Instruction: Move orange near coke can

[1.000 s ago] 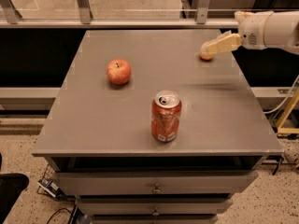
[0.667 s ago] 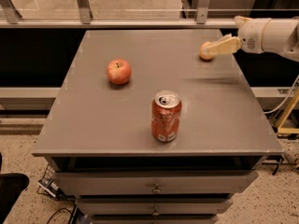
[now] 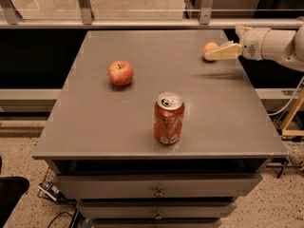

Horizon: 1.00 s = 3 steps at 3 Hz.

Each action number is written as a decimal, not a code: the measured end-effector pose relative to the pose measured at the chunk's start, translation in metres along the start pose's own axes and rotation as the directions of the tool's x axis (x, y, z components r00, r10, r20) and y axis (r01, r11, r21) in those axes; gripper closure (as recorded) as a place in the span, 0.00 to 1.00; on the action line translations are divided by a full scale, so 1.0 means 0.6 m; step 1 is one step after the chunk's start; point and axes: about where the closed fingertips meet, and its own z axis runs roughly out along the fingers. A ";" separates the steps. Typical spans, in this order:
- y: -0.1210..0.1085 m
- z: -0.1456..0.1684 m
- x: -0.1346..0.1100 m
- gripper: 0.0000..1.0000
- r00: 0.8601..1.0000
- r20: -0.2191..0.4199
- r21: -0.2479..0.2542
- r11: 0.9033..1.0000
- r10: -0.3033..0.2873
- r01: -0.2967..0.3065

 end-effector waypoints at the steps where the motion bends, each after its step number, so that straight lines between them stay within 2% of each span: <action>1: 0.007 0.025 0.019 0.00 0.999 0.026 -0.041 0.998 0.039 -0.038; 3: 0.017 0.063 0.044 0.00 0.993 0.067 -0.090 0.991 0.102 -0.096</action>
Offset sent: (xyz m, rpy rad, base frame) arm 0.0164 0.0183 -0.0412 0.1500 0.0436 0.0684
